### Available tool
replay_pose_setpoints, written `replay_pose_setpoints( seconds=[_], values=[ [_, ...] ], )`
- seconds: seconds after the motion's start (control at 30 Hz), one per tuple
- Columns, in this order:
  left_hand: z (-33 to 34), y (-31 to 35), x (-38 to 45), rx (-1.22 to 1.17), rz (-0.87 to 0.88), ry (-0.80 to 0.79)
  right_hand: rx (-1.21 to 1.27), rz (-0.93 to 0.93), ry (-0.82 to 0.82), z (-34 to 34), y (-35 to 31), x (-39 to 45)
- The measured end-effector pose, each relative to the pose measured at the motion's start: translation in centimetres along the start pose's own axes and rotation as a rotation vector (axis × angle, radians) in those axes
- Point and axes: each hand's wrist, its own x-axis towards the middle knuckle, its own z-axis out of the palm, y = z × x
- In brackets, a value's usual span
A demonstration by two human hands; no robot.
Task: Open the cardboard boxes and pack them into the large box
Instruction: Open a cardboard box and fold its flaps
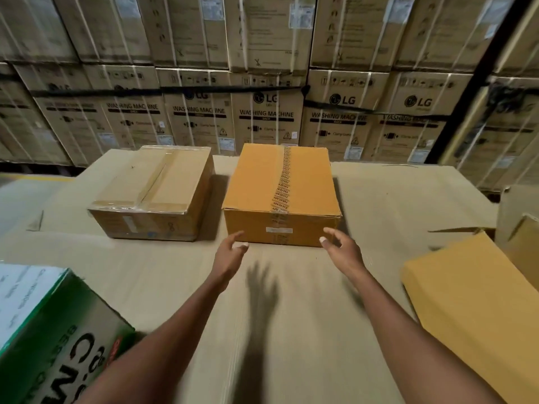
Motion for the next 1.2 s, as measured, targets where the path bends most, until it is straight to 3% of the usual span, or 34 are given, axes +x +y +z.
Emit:
replay_pose_setpoints(
  seconds=[0.13,0.27,0.4,0.53,0.8,1.2],
  values=[
    [-1.1,0.5,6.0,0.040,0.105,0.036,-0.022,0.006,0.084,0.7,-0.1,4.9],
    [-2.3,-0.4,11.2,0.067,0.062,0.041,-0.019,0.062,0.071,1.4,0.5,8.1],
    [-2.4,0.0,13.1,-0.009,0.109,-0.064,0.070,0.062,-0.007,1.4,1.0,9.8],
    [-2.3,-0.3,12.5,-0.037,0.116,-0.066,0.116,0.060,0.020,1.4,1.1,9.4],
    [-1.6,-0.8,6.2,0.039,0.111,0.050,-0.013,0.038,0.162,0.4,2.8,3.0],
    [-1.7,-2.1,-13.4,0.276,-0.015,0.262,0.013,0.004,0.293,-1.5,7.7,-15.4]
  ],
)
